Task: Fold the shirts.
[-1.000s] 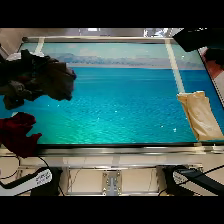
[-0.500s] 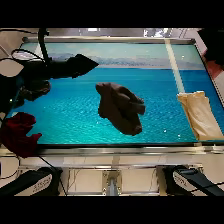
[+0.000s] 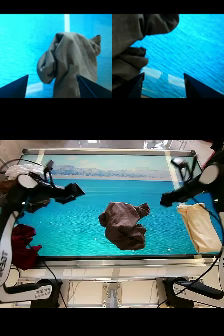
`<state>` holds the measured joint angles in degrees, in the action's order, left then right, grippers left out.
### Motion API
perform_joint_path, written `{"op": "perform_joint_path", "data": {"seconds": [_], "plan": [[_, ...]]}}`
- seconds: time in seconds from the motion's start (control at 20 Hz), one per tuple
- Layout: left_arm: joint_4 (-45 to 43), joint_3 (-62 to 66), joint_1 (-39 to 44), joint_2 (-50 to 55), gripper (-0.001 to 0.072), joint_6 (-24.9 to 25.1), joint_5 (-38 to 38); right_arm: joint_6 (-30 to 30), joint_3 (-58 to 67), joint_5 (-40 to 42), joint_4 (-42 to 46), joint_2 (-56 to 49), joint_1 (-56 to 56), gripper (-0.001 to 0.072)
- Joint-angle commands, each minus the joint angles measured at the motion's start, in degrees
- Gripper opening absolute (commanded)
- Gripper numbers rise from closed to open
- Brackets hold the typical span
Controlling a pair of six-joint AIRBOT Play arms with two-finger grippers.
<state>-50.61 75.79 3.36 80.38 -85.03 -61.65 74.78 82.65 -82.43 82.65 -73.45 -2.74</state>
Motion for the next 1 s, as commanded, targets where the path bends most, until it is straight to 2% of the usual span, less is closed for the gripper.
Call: {"op": "perform_joint_path", "data": {"seconds": [0.0,0.05,0.15,0.2,0.25,0.35,0.45,0.8,0.85,0.9,0.95], "plan": [[10.0,0.0,2.1,10.3,0.0701,3.6,0.6,0.6,-10.6,0.9,-0.6,-1.6,0.0,0.0553],[16.3,0.0,2.9,13.4,0.0701,7.9,1.5,0.6,-11.5,0.6,-0.8,-1.3,0.0,0.0554],[28.1,0.1,4.1,18.1,0.0698,22.5,2.5,0.6,-12.0,0.5,-1.0,-0.2,0.0,0.0554],[31.1,0.1,4.9,19.5,0.0697,28.3,2.5,0.6,-12.0,0.3,-1.6,1.1,0.0,0.0554],[30.6,0.1,5.6,20.6,0.0697,32.2,2.8,0.6,-12.0,-0.2,-1.7,2.5,0.0,0.0554],[20.4,0.1,6.4,21.4,0.0697,32.7,2.5,0.6,-12.0,-1.3,-0.4,6.2,0.0,0.0554],[10.2,0.1,6.5,21.4,0.0697,27.8,1.6,0.9,-12.0,-2.0,0.8,10.3,0.0,0.0554],[10.3,0.1,6.7,21.6,0.0695,28.7,0.5,2.9,-12.0,-1.7,0.9,17.6,0.0,0.0554],[10.3,0.1,7.2,21.6,0.0672,28.9,0.5,3.4,-12.0,-1.7,0.9,17.8,0.0,0.0554],[10.3,0.1,7.8,21.6,0.0616,28.9,0.5,4.1,-12.0,-1.7,0.9,17.9,0.0,0.0554],[10.3,0.1,8.3,21.6,0.0613,28.9,0.5,4.1,-12.0,-1.7,0.9,17.9,0.0,0.0554]]}}
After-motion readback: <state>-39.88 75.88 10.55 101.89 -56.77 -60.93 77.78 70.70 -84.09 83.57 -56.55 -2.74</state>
